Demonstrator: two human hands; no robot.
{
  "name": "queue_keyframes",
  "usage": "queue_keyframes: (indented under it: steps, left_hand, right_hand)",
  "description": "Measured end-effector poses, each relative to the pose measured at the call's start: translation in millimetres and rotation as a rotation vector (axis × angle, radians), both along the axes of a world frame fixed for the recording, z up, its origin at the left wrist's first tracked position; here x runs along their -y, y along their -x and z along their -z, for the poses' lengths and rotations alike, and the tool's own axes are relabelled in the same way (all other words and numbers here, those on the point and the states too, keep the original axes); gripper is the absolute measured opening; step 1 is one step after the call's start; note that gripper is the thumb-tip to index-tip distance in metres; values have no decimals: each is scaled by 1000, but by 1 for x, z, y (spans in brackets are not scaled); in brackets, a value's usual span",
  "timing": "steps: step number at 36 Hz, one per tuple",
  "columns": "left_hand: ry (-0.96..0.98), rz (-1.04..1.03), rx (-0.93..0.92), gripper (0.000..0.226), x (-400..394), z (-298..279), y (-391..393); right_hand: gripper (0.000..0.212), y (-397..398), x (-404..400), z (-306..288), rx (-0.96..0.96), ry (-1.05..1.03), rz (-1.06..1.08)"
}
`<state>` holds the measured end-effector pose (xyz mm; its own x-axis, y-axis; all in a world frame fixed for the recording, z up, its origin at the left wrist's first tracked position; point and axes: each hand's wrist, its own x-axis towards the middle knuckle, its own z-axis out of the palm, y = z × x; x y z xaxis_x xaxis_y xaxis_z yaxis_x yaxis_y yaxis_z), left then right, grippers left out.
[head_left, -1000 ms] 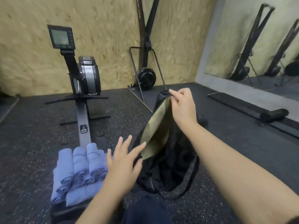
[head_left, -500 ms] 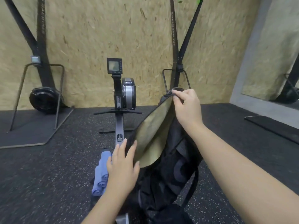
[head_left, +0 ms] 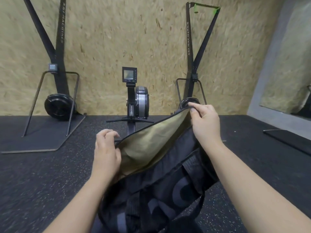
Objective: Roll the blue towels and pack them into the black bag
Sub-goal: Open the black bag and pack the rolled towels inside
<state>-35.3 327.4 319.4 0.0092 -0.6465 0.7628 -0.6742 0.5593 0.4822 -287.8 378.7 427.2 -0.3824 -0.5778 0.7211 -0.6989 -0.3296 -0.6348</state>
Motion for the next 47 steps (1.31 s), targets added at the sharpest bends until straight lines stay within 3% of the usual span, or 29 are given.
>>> queue_keyframes:
  steps: [3, 7, 11, 14, 19, 25, 33, 39, 44, 47]
  left_hand:
    - [124, 142, 38, 43, -4, 4, -8]
    - [128, 164, 258, 17, -9, 11, -14]
    - [-3, 46, 346, 31, -5, 20, -26]
    - [-52, -21, 354, 62, -2, 28, -31]
    - [-101, -144, 303, 74, -6, 31, -36]
    - [-465, -107, 346, 80, 2, 26, -38]
    - [-870, -23, 594, 95, 24, 40, -61]
    - [-892, -56, 702, 98, 38, 53, -77]
    - [-919, -7, 644, 98, 38, 91, -85]
    - [-907, 22, 565, 91, 34, 116, -85]
  right_hand:
    - [26, 4, 0, 1, 30, -24, 11]
    - [26, 9, 1, 6, 31, -59, 15]
    - [28, 14, -2, 12, 39, -100, 38]
    - [27, 19, -5, 17, 56, -126, 58]
    - [28, 26, -12, 25, 50, -143, 88]
    - [26, 27, -11, 48, 18, -165, 111]
    - [25, 32, 4, 87, -46, -307, 107]
    - [24, 27, 24, 125, -46, -412, 118]
    - [18, 23, 37, 155, -39, -530, 153]
    - [25, 26, 42, 174, -102, -600, 127]
